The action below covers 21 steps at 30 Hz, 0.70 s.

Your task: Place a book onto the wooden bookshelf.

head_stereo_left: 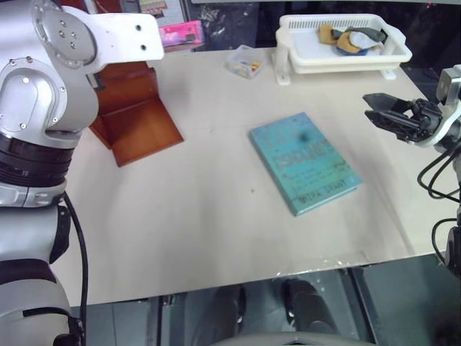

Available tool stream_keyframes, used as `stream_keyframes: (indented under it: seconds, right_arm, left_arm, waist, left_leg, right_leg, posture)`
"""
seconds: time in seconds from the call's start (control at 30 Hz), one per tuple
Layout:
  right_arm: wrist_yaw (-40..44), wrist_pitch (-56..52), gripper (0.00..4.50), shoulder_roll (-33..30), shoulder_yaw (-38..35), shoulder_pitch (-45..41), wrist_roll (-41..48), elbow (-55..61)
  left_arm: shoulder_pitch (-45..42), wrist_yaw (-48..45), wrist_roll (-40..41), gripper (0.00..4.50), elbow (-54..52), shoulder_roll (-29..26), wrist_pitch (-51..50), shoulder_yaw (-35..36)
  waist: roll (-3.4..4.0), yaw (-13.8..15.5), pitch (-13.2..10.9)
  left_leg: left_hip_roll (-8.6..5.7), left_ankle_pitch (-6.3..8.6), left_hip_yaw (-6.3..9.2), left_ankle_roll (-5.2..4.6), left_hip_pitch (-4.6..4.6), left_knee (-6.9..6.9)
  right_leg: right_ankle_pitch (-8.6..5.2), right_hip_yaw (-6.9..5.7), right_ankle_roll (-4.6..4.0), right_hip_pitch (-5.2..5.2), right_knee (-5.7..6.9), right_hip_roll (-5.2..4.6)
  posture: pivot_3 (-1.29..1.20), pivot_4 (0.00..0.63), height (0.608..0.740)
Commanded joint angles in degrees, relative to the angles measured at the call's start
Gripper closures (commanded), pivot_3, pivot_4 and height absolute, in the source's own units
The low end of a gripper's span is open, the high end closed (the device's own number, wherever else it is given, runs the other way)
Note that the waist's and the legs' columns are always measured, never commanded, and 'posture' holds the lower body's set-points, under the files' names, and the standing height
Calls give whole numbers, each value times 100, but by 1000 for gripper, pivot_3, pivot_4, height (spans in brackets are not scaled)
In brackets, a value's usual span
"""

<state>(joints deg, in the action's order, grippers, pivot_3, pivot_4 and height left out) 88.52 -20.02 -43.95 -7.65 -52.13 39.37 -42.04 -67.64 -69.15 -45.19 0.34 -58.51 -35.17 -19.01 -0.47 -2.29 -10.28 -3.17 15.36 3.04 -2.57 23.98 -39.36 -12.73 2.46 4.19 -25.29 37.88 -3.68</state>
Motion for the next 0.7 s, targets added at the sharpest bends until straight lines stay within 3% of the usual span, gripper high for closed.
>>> stream_keyframes:
  seconds: [0.03, 0.27, 0.57, 0.7]
  right_arm:
    - [398, 137, 1323, -125, -53, -111, 78, -2]
    - [398, 204, 1323, -151, -57, -103, 76, -76]
    - [398, 295, 1323, -133, -47, -125, 52, -217]
    - [398, 320, 1323, -124, -55, -143, 45, -263]
  left_arm:
    - [53, -31, -139, 4278, -303, -196, -145, 322]
    - [373, -305, -122, 4278, -594, -351, -280, 410]
    - [395, -250, -244, 174, -544, -506, -206, 461]
    - [469, -358, -237, 77, -638, -503, -221, 490]
  waist:
    - [0, 3, 0]
    - [0, 7, 0]
    - [0, 4, 0]
    - [0, 4, 0]
  left_leg:
    - [0, 0, -1, 0, 0, 0]
    - [0, 0, -1, 0, 0, -1]
    - [0, 0, -2, 0, -2, -1]
    - [0, 0, -3, 0, -3, -1]
  right_leg:
    - [0, 0, 0, 0, 0, 0]
    - [0, 0, 0, 0, 2, 0]
    - [0, 1, 0, 0, 4, -1]
    - [0, 2, 0, 1, 6, -1]
  posture:
    - [0, 150, 740]
    - [0, 150, 740]
    - [0, 150, 740]
    - [0, 150, 740]
